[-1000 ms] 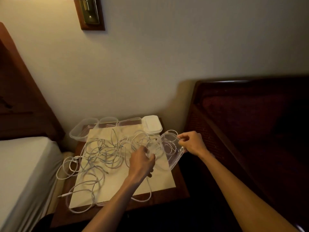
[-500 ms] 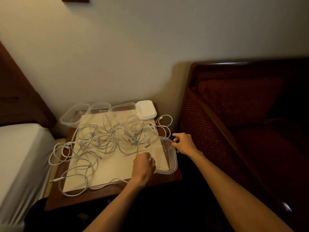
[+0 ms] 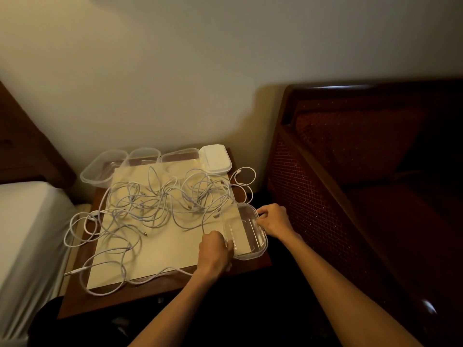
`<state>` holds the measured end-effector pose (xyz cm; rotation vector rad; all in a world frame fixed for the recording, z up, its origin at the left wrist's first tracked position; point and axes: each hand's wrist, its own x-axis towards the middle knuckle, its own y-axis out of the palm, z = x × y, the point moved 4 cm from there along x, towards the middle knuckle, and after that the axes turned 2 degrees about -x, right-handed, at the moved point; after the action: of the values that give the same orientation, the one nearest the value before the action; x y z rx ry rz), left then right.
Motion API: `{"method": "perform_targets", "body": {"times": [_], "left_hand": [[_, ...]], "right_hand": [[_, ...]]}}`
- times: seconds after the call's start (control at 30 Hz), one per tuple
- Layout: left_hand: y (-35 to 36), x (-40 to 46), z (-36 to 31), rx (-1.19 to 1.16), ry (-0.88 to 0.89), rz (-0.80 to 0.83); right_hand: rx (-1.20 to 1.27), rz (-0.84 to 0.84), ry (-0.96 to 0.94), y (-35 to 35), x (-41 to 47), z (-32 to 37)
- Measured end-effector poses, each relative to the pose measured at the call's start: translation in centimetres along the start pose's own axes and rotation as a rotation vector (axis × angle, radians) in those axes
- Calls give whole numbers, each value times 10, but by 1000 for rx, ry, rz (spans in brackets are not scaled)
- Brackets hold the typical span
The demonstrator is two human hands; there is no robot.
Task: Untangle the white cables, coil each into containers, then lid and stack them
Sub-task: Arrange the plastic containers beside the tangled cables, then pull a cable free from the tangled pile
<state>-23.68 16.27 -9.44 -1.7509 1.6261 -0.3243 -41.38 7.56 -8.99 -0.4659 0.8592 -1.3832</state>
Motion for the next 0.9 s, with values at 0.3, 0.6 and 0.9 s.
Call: {"method": "perform_targets", "body": {"times": [0.3, 0.6, 0.9], "left_hand": [[-66, 20, -13, 29, 158, -450], [-113, 52, -23, -111, 321, -189], [-284, 48, -119, -26, 643, -415]], "right_hand": [[-111, -284, -249, -6, -4, 62], [-150, 48, -389, 17, 31, 125], [276, 177, -404, 11, 46, 207]]}}
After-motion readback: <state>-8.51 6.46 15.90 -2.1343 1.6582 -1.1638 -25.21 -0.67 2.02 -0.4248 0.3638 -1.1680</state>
